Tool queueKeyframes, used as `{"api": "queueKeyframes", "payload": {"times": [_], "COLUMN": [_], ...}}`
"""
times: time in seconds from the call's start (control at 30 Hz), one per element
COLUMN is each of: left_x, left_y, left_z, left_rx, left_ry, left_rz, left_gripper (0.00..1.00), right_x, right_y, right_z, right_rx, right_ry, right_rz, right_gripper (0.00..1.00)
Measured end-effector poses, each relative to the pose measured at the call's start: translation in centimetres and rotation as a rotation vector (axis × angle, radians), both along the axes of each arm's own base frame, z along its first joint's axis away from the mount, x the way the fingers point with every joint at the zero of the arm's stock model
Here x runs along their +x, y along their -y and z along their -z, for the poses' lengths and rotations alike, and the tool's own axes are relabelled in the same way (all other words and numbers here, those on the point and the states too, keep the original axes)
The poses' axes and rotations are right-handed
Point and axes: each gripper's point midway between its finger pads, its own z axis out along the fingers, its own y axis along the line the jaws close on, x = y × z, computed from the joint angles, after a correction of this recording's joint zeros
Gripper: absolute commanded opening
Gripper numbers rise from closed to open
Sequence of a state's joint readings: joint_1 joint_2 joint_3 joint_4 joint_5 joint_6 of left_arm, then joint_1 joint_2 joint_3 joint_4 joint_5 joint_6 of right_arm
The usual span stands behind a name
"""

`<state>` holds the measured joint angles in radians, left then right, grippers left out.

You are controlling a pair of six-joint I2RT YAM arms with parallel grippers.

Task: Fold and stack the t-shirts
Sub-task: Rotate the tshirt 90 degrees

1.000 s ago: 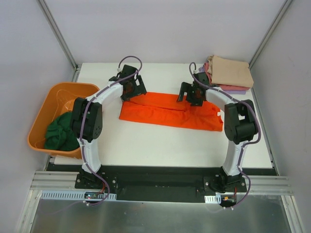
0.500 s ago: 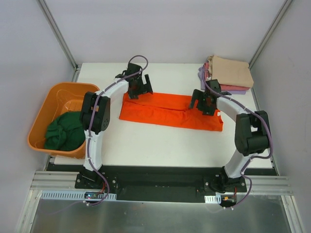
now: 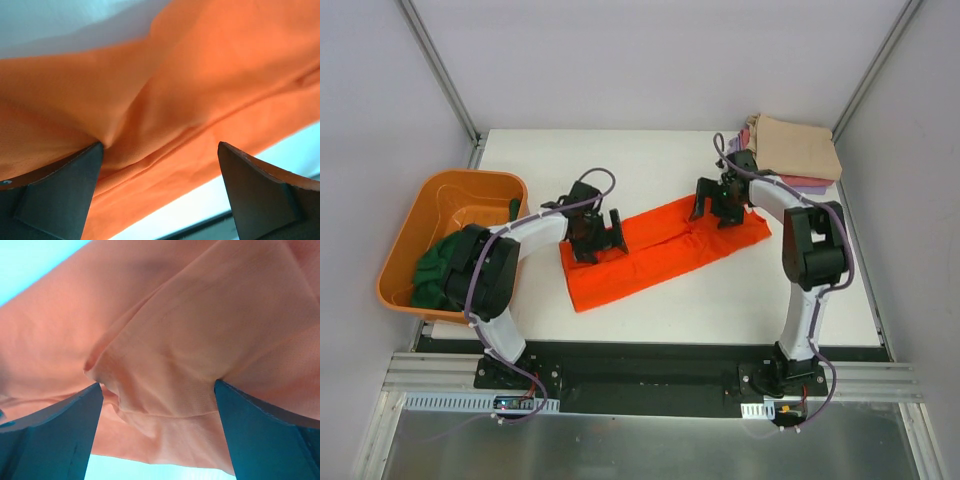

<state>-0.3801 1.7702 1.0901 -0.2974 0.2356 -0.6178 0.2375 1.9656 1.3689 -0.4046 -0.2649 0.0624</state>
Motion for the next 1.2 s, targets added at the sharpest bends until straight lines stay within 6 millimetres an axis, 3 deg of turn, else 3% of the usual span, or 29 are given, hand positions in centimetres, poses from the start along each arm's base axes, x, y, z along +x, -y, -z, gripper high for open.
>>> {"api": "queueKeyframes", "payload": {"times": [0.1,0.2,0.37,0.6,0.77,0.9,1.03,1.1,1.2], "left_x": [-4.8,-8.6,-11.5,-12.8,-12.5,-11.2,-9.7,-8.6,-7.7], "left_y": [2.1,4.5,6.6,7.6,8.9,9.3,7.7,5.4,1.6], "left_z": [0.0,-0.2,-0.3,-0.8,-3.8,-5.9,-6.1,-5.9,-5.4], "left_rx": [-0.032,-0.070,-0.077,-0.069,-0.110,-0.123,-0.092,-0.071,-0.040], "left_ry": [-0.050,-0.107,-0.146,-0.147,-0.069,0.018,0.061,0.081,0.095], "left_rz": [0.075,0.149,0.217,0.253,0.294,0.300,0.246,0.174,0.061], "left_gripper": [0.99,0.99,0.99,0.99,0.99,0.99,0.99,0.99,0.99], "right_x": [2.3,6.4,12.4,12.4,13.1,11.0,5.6,2.4,-2.7], "right_y": [-2.1,-4.8,-8.1,-8.6,-8.9,-8.4,-8.2,-8.7,-10.0], "right_z": [-0.2,-0.6,-1.0,-1.3,-3.4,-7.1,-11.0,-11.7,-10.6], "right_rx": [0.031,0.064,0.099,0.125,0.133,0.082,0.011,-0.006,-0.019], "right_ry": [-0.006,0.015,0.078,0.107,0.160,0.200,0.231,0.239,0.206], "right_rz": [-0.088,-0.182,-0.274,-0.295,-0.298,-0.300,-0.327,-0.357,-0.424], "right_gripper": [0.96,0.96,0.96,0.96,0.96,0.96,0.96,0.96,0.96]}}
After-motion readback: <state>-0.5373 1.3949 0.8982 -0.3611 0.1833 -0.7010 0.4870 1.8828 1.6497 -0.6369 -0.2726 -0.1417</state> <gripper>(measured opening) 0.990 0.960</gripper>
